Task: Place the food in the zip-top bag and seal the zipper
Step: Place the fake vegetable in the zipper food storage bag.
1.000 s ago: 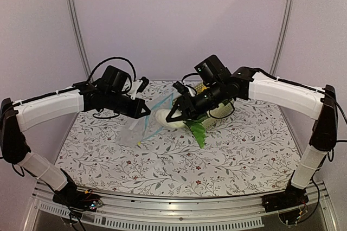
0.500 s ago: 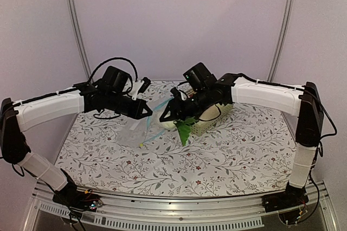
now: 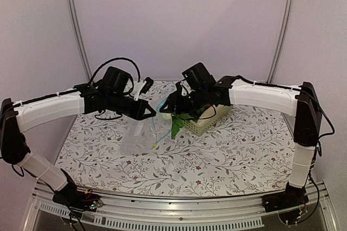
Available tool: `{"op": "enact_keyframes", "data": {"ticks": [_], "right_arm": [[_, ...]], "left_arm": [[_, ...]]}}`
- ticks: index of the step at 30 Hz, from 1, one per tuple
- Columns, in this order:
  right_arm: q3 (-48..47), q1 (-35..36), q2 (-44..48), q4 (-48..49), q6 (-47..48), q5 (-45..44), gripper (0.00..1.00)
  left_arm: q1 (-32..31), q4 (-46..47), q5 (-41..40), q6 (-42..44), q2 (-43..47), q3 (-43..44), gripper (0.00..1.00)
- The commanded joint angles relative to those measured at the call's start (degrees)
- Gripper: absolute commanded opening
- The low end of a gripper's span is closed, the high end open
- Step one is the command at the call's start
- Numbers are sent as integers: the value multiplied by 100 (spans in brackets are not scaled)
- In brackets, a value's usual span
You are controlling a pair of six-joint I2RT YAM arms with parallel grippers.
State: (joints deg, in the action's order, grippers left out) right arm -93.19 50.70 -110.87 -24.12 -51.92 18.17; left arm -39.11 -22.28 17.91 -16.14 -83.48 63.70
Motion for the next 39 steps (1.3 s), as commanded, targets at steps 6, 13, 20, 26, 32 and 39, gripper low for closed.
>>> {"op": "enact_keyframes", "data": {"ticks": [6, 13, 20, 26, 32, 39], "right_arm": [[-289, 155, -313, 288, -28, -850, 34], [-350, 348, -614, 79, 101, -1241, 32], [-317, 450, -705, 207, 44, -1632, 32], [-437, 484, -866, 652, -196, -1790, 33], [-583, 511, -1070, 942, -370, -1967, 34], [-628, 642, -1247, 840, -194, -2175, 37]], "left_arm": [[-79, 371, 443, -91, 220, -198, 0], [-70, 510, 479, -108, 321, -277, 0], [-66, 572, 586, -145, 303, -288, 0], [-61, 626, 683, -207, 274, -305, 0], [-61, 694, 753, -259, 295, -331, 0], [78, 824, 853, -362, 388, -379, 0]]}}
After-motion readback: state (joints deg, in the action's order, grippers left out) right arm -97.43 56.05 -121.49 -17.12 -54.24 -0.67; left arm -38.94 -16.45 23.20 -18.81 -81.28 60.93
